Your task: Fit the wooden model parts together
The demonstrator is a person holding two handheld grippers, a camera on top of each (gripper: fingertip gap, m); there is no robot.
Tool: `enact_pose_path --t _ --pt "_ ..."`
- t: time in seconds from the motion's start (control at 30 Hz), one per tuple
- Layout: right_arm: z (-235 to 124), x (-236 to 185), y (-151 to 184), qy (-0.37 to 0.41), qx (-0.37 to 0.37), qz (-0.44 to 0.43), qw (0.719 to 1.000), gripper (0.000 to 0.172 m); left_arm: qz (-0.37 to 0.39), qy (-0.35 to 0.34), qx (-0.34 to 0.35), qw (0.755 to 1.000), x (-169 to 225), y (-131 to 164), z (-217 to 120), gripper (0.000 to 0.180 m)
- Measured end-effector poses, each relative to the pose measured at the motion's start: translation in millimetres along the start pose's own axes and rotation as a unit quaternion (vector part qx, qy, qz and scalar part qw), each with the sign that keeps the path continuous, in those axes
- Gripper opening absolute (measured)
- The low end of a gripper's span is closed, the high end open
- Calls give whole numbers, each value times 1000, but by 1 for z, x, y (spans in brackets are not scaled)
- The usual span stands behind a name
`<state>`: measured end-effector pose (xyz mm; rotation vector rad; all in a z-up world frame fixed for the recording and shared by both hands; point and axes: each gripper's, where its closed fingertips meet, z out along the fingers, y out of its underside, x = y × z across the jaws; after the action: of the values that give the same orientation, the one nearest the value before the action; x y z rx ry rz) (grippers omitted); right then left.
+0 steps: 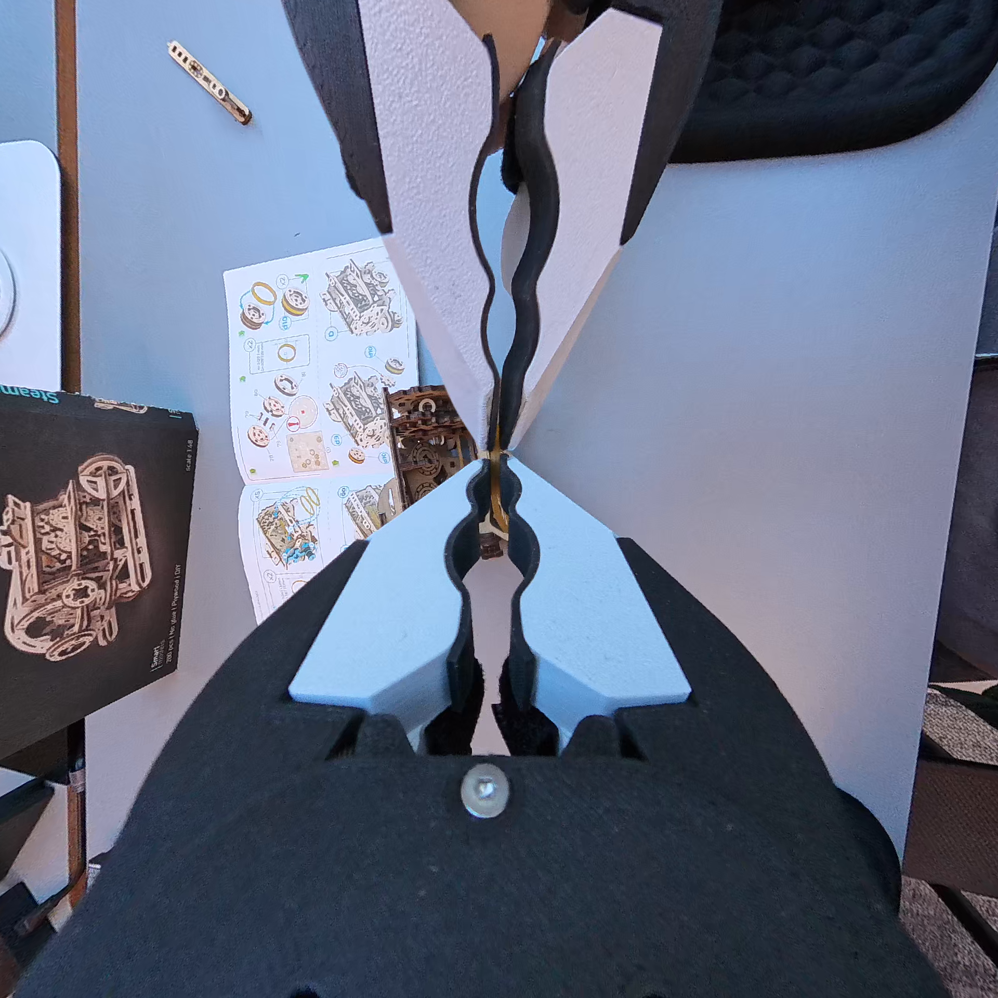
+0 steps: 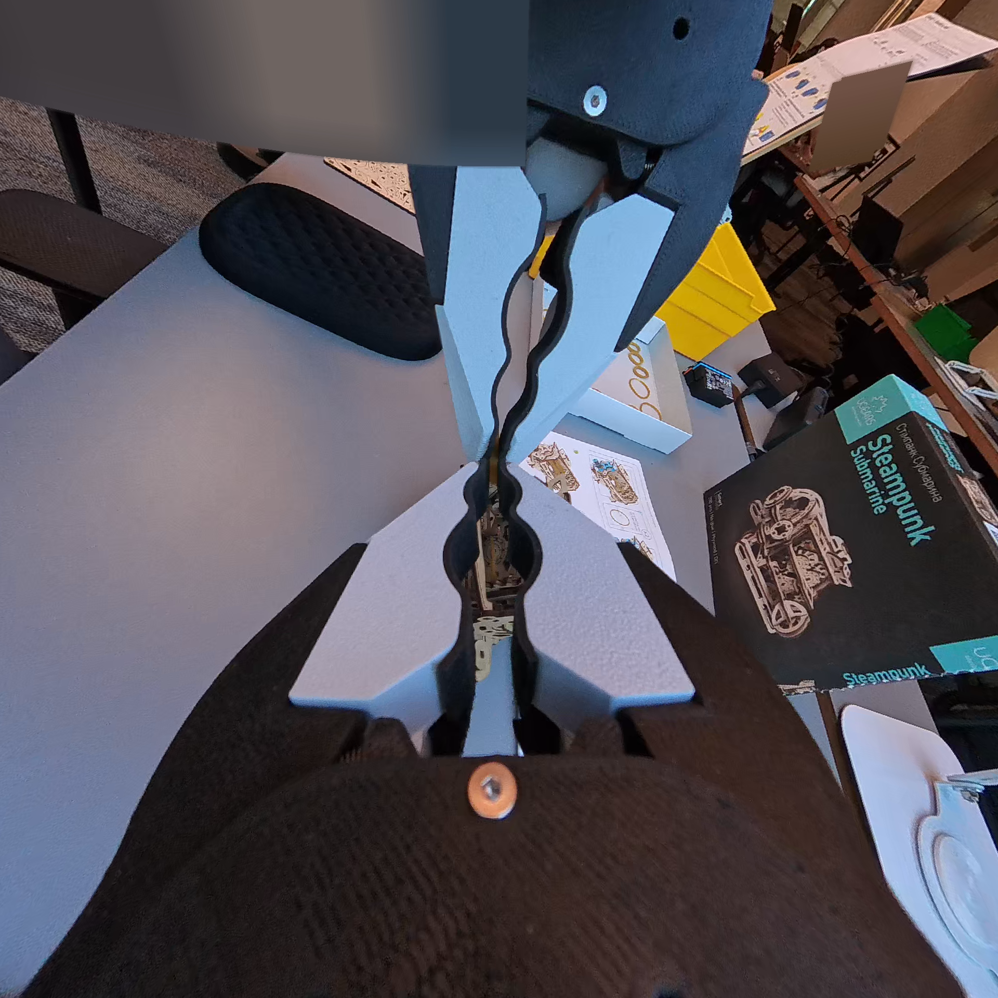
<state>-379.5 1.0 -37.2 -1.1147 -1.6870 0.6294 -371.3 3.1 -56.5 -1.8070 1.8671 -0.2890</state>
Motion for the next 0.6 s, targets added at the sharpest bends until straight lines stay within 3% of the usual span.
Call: enact_pose_path --t 0.03,0.37,0.6 --pt "0 0 0 2 1 -1 1000 1 0 1 3 1000 1 -1 0 0" --pt "-6 -1 -2 -5 11 17 1000 1 -9 -14 42 999 2 -9 -11 17" --pt "-7 0 -4 -4 13 16 1000 1 23 -60 48 997 2 -15 -11 11"
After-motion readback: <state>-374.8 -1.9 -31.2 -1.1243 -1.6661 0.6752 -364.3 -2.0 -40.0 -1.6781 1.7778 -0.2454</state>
